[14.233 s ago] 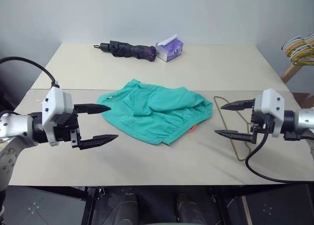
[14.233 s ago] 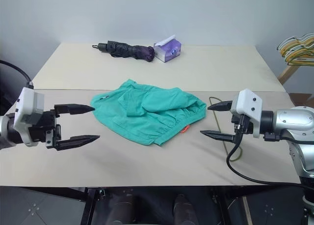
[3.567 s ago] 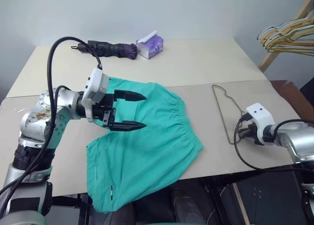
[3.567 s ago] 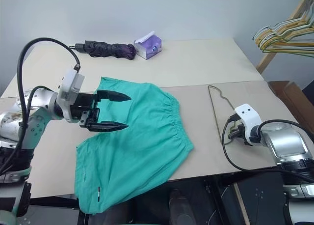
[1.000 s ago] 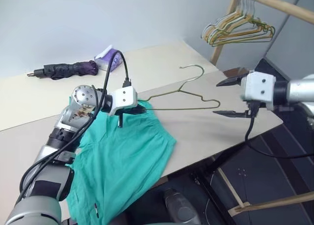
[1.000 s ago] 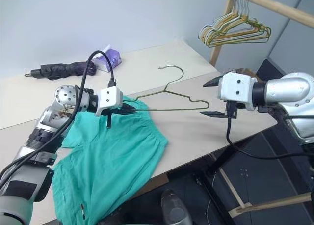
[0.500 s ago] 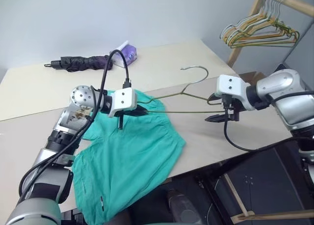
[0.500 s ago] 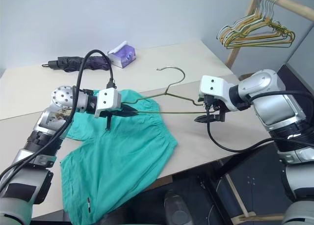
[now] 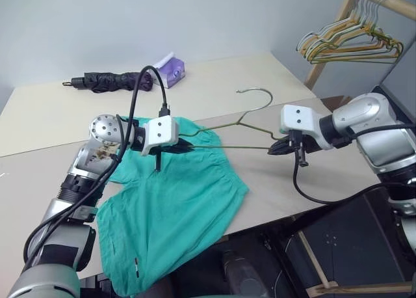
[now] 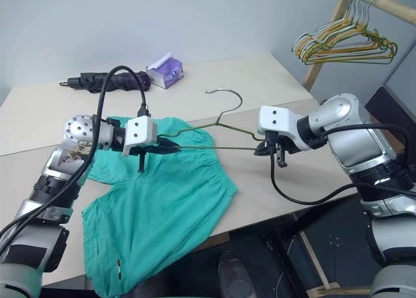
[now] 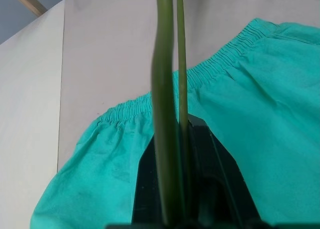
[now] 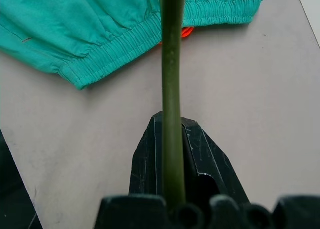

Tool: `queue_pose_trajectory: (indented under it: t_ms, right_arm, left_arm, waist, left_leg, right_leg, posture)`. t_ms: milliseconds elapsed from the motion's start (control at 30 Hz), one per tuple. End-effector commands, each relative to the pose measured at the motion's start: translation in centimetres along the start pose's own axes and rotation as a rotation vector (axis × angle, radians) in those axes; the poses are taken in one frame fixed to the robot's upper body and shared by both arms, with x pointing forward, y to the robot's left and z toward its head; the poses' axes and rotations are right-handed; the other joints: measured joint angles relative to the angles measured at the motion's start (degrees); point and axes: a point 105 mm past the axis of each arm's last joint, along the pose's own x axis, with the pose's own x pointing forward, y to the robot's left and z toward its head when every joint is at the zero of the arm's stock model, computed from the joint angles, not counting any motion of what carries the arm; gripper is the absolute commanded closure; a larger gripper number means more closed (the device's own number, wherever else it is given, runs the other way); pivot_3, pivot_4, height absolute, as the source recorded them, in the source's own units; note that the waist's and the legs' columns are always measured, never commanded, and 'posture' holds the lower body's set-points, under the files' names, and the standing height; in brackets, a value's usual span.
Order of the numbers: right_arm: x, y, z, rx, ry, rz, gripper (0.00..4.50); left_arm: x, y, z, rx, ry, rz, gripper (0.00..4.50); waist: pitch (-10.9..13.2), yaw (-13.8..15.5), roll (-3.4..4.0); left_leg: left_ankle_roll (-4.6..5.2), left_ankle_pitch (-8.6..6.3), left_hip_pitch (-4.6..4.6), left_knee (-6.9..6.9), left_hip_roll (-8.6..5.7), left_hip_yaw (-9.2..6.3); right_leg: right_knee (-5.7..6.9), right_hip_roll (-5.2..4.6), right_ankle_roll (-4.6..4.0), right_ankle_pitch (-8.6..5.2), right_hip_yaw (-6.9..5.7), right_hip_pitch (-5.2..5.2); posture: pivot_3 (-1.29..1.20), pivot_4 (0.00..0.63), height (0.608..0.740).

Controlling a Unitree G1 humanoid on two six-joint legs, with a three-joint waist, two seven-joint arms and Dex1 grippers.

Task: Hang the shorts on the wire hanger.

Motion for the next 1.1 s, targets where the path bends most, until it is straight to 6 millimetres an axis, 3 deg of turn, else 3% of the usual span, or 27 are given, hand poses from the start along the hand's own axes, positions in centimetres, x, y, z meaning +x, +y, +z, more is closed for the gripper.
queue_pose_trajectory:
  t_ms: [33,267,500,600,767,933,1100]
  right_arm:
    - [-1.5,-0.8,0.7,-0.01,-0.037,-0.066,4.47]
    - [-2.7,0.9,-1.1,0.118,-0.062,-0.057,4.5]
    - [-3.4,3.3,-6.0,0.492,-0.057,-0.061,4.5]
    - [-3.3,4.4,-7.5,0.718,-0.087,-0.026,4.5]
    - [-2.2,6.7,-8.8,1.023,-0.087,0.121,4.5]
    - [-0.8,8.1,-9.6,1.141,-0.062,0.222,4.5]
    - [0.0,7.7,-8.8,1.169,-0.131,0.275,4.5]
  left_arm:
    - [-0.4,0.3,1.3,0.035,-0.07,-0.005,4.5]
    - [-2.4,1.7,0.5,-0.059,-0.143,0.063,2.42]
    - [-4.9,2.3,0.0,-0.235,-0.199,0.114,0.16]
    - [-6.0,1.0,1.0,-0.319,-0.29,0.027,0.04]
    - [-6.9,-0.5,1.5,-0.314,-0.314,0.001,0.04]
    - [-7.1,-1.3,2.1,-0.31,-0.312,0.005,0.04]
    - [-7.3,-1.8,2.3,-0.306,-0.297,0.021,0.04]
  waist:
    - [0.0,0.0,0.0]
    - [0.0,0.25,0.0]
    - [0.0,0.64,0.0]
    - [0.0,0.48,0.0]
    - [0.0,0.73,0.0]
    - [0.01,1.94,0.0]
    - [0.03,3.24,0.02]
  left_leg:
    - [0.0,0.0,0.0,0.01,0.0,0.0]
    - [0.0,0.0,-0.04,0.02,0.0,-0.03]
    - [0.03,-0.02,-0.02,0.03,0.01,-0.02]
    - [0.04,-0.02,0.0,0.03,0.02,-0.01]
    - [0.05,-0.03,0.02,0.04,0.03,-0.01]
    - [0.05,-0.03,0.02,0.04,0.03,0.0]
    - [0.07,-0.04,0.02,0.04,0.04,0.02]
  right_leg:
    - [0.0,0.0,0.0,0.0,0.0,0.0]
    - [0.0,0.0,0.0,0.0,-0.03,0.0]
    - [-0.01,0.01,0.01,-0.01,-0.04,0.02]
    - [0.0,0.02,0.01,-0.01,-0.03,0.02]
    - [0.0,0.03,0.0,-0.01,-0.01,0.05]
    - [-0.02,0.05,0.0,-0.01,-0.01,0.05]
    - [-0.04,0.07,0.0,-0.01,0.0,0.04]
  posture:
    - [-0.15,0.037,0.74]
    - [-0.14,0.044,0.74]
    - [-0.13,0.059,0.74]
    - [-0.13,0.065,0.74]
    - [-0.11,0.073,0.74]
    - [-0.08,0.083,0.74]
    - [-0.05,0.089,0.74]
